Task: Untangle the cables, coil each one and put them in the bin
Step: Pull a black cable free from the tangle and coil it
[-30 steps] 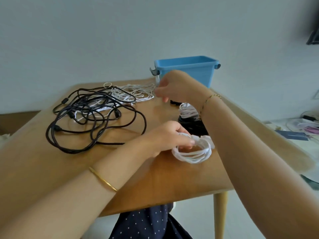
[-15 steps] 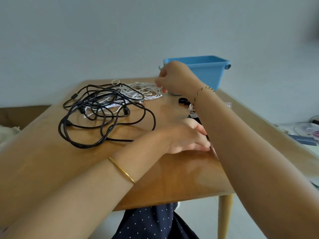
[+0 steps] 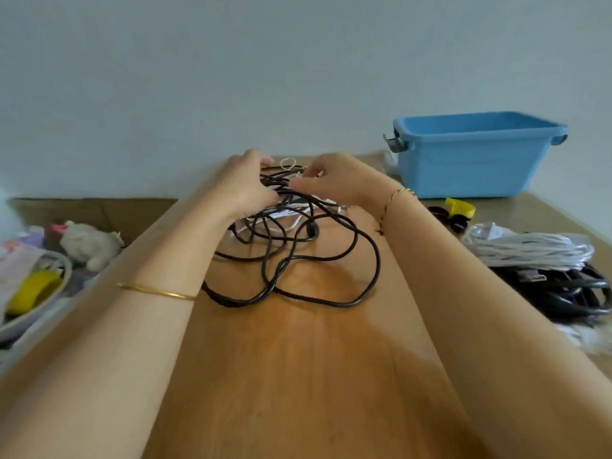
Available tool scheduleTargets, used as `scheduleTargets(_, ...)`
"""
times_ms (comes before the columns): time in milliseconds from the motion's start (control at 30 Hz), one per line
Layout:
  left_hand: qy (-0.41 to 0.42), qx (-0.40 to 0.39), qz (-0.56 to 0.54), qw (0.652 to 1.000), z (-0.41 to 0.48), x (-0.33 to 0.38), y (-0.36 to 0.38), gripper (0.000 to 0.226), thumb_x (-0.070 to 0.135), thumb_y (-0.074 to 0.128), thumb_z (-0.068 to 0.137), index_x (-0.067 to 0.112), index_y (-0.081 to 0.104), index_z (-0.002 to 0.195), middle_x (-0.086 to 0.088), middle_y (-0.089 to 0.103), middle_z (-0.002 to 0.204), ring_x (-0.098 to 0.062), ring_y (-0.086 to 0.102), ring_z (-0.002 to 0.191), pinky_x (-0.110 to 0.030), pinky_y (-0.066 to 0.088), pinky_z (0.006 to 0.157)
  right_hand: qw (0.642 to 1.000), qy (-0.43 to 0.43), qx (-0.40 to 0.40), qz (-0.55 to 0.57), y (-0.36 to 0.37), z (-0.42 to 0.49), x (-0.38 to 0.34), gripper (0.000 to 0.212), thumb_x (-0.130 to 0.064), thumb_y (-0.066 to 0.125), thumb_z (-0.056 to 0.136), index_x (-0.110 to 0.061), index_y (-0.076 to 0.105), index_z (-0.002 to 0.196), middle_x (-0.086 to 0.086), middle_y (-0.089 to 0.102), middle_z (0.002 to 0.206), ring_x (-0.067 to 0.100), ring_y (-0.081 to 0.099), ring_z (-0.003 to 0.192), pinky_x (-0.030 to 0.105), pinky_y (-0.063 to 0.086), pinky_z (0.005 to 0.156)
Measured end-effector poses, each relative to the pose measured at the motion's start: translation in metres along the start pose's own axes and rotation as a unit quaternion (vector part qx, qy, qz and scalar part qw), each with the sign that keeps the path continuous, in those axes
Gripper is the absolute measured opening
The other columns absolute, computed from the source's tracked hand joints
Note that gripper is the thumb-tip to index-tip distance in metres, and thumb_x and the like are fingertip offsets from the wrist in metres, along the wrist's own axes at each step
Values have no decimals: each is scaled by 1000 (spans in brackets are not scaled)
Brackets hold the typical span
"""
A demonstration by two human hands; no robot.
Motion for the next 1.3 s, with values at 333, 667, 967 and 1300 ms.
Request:
scheduleTargets(333, -20, 8, 86, 996, 36, -19, -25, 22, 18, 64, 88, 18, 62, 110, -8, 61, 113, -27, 57, 106, -33, 43, 83, 979, 29, 19, 200, -11, 31, 14, 10, -16, 55, 93, -9, 62, 97, -1, 64, 67, 10, 51, 59, 19, 41, 50)
scheduleTargets(667, -44, -118, 74, 989, 36, -34, -18, 60, 34, 68, 87, 16, 44, 138, -3, 52, 132, -21, 60, 97, -38, 50, 90, 847, 51, 137, 512, -28, 30, 20, 15, -17, 45, 99, -8, 57, 99, 3, 56, 56, 8, 45, 46, 17, 26, 37)
scheduleTargets(967, 3, 103, -39, 994, 35, -10, -47, 40, 22, 62, 91, 19, 50, 129, -3, 51, 133, -18, 55, 109, -29, 43, 89, 737, 80, -32, 670, -2, 27, -3, 19, -6, 40, 99, 4, 51, 110, 19, 70, 78, 27, 71, 68, 28, 59, 55)
scheduleTargets(1300, 24, -1, -135, 991, 27, 19, -19, 66, 43, 71, 82, 17, 35, 131, -1, 65, 99, -15, 66, 81, -24, 48, 66, 856, 26, 19, 517, -6, 33, -4, 26, -20, 45, 100, -4, 64, 107, 3, 58, 76, 11, 61, 61, 19, 48, 53)
Point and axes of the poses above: each hand's wrist, its own z-axis towards the middle knuckle, its own y-axis out of the palm, x = y × z, the point moved 7 cm from there along z, towards the middle knuckle
